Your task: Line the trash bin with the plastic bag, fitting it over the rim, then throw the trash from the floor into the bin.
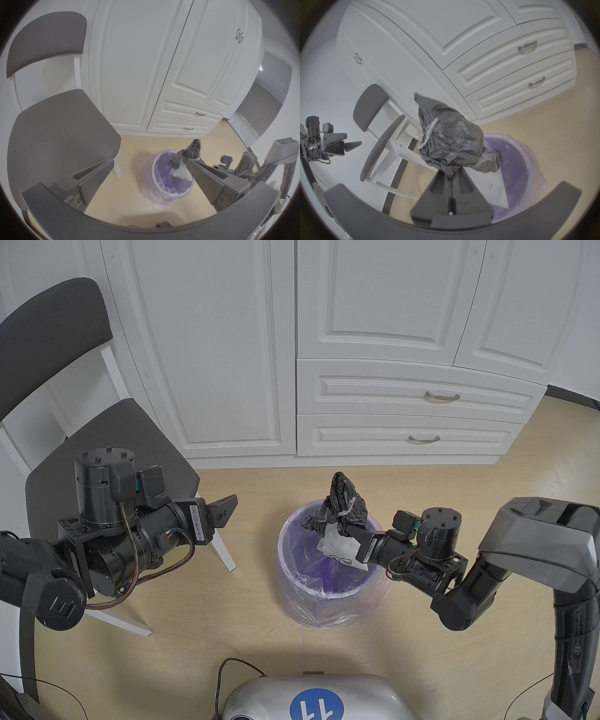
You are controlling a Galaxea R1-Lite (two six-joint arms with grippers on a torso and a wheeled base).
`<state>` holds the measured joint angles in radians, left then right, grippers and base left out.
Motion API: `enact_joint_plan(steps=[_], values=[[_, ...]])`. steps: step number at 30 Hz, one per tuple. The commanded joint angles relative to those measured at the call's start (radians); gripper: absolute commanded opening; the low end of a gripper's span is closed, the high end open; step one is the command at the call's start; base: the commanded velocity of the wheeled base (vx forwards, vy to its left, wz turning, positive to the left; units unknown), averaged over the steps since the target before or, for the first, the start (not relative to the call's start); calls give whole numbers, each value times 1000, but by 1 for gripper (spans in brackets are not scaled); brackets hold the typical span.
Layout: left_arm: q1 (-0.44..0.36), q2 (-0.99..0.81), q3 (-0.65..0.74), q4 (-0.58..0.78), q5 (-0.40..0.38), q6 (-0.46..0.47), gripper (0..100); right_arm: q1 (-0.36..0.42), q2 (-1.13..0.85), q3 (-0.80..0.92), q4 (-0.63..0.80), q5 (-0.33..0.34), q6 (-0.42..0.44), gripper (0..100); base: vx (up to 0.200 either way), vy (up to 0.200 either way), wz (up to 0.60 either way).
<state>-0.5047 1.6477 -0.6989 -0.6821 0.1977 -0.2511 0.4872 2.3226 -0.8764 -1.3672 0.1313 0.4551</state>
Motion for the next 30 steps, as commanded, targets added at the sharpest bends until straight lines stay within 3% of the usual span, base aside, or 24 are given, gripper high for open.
enact_joint_plan(steps=[1, 17, 30], values=[[0, 3, 1, 0, 0, 1, 100, -1, 178, -41, -105, 8, 53, 0, 0, 0, 0], [-2, 15, 6, 0, 0, 1, 100, -10, 262, -64, -159, 11, 80, 0, 0, 0, 0], [-3, 8, 6, 0, 0, 1, 100, -12, 233, 4, -122, 96, 71, 0, 0, 0, 0]])
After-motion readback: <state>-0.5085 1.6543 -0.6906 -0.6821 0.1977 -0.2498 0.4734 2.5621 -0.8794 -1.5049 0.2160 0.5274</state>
